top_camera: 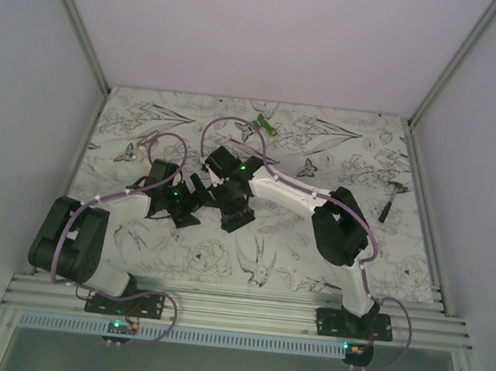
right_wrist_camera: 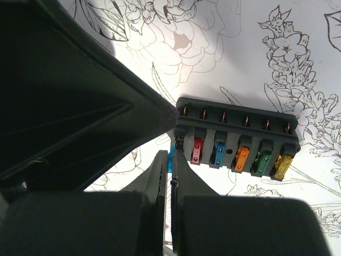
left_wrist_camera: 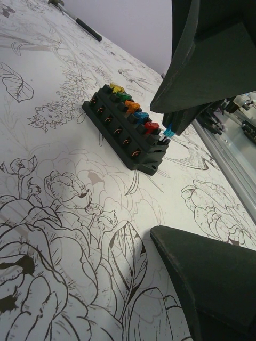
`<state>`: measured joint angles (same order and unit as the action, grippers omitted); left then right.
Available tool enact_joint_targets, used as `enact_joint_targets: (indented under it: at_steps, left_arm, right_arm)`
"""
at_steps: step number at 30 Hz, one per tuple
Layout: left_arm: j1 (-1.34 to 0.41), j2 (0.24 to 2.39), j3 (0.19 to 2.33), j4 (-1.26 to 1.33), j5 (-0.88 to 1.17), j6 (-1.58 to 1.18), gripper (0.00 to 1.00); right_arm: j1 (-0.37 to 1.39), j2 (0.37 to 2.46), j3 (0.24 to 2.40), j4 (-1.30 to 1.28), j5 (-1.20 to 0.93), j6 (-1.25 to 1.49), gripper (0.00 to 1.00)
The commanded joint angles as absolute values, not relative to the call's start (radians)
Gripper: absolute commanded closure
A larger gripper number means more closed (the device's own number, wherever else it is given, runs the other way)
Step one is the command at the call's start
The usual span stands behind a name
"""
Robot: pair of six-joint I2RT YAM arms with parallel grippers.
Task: Snap on the fuse box
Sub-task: Install the fuse at the fuse box base.
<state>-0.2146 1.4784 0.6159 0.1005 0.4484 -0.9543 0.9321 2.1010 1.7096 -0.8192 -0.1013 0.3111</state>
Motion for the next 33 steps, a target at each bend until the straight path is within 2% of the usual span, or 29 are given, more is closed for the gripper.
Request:
enact_joint_targets:
  at_steps: [1, 33]
  left_arm:
    - [-0.199, 1.504, 0.568, -0.01, 0.355, -0.919, 0.04]
    - [-0.199, 1.505, 0.569, -0.012, 0.357, -0.919, 0.04]
  right_arm:
    - [0.942, 2.115, 1.71, -0.807, -0.118, 0.295, 1.0]
    - [0.965, 2.208, 1.755, -0.919, 0.012, 0.282, 1.0]
